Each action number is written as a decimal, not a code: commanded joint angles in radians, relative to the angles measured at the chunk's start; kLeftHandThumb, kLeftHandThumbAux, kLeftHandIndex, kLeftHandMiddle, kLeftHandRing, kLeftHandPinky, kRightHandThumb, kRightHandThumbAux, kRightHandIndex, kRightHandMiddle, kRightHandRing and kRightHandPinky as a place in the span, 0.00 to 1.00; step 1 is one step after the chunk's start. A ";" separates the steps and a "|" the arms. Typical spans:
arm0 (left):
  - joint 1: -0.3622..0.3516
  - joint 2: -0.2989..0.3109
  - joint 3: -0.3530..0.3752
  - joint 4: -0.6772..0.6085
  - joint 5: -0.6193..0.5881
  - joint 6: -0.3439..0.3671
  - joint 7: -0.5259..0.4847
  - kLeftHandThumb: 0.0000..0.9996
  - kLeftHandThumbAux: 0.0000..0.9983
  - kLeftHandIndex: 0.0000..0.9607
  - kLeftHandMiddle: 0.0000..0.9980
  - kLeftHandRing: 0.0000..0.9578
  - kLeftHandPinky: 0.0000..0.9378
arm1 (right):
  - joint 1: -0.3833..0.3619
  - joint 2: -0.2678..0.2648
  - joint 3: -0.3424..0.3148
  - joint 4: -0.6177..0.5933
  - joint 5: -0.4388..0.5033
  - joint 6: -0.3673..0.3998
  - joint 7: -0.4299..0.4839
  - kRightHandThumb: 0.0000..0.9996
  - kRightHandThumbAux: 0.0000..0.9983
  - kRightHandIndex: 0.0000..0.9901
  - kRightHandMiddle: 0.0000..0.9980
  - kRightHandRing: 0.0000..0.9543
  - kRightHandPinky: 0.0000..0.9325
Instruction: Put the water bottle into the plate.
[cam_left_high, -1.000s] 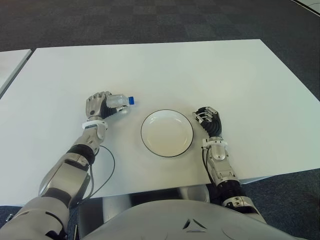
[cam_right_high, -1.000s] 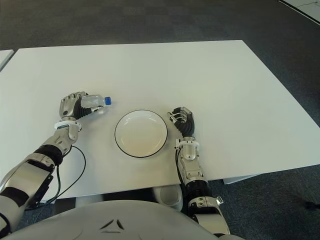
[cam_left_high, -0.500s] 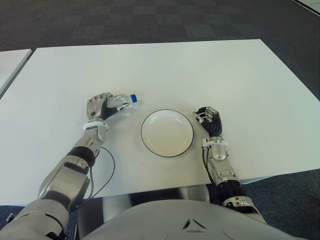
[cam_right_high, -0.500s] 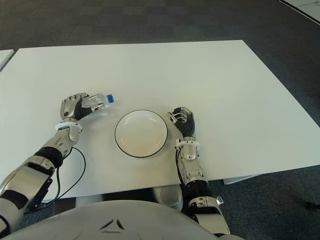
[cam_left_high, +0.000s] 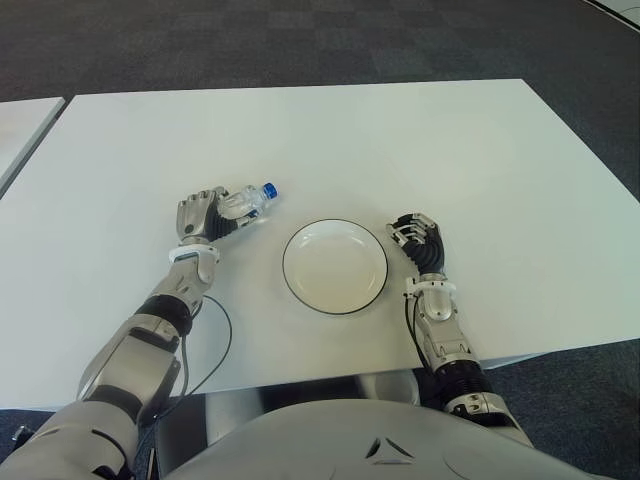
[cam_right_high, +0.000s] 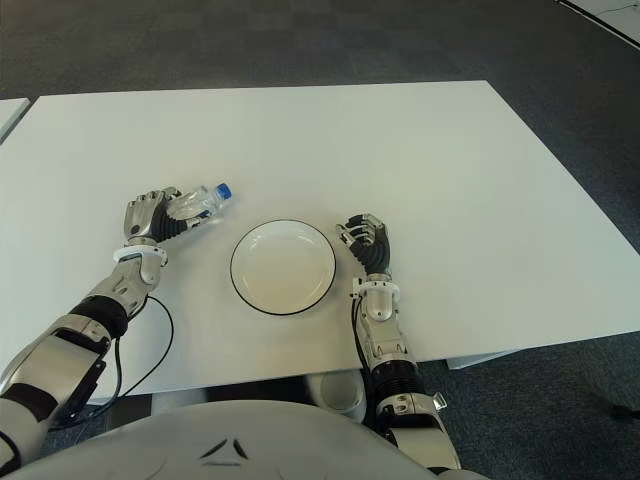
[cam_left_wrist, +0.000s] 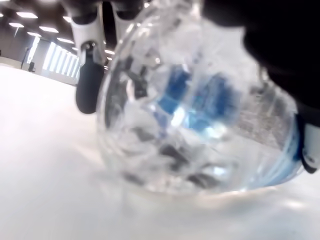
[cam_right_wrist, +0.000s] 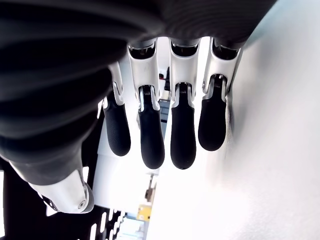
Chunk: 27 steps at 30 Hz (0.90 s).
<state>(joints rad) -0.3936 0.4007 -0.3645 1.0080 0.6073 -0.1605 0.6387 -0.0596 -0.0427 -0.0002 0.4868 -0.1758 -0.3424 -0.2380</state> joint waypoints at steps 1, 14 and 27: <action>0.072 -0.018 -0.004 0.009 -0.020 0.010 -0.083 0.85 0.67 0.41 0.54 0.89 0.90 | 0.015 0.001 0.002 0.019 0.000 0.039 0.007 0.70 0.73 0.43 0.49 0.54 0.57; 0.142 -0.004 0.102 -0.203 -0.119 -0.003 -0.141 0.85 0.67 0.41 0.54 0.89 0.89 | 0.010 0.003 0.000 0.030 0.003 0.028 0.005 0.70 0.73 0.43 0.49 0.54 0.57; 0.226 -0.018 0.187 -0.445 -0.160 -0.003 -0.172 0.85 0.67 0.41 0.54 0.91 0.90 | 0.009 0.000 0.003 0.029 -0.001 0.035 0.005 0.70 0.73 0.43 0.49 0.54 0.56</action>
<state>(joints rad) -0.1850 0.3933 -0.2019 0.6155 0.4654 -0.1559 0.4810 -0.0659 -0.0434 -0.0002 0.4878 -0.1753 -0.3380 -0.2372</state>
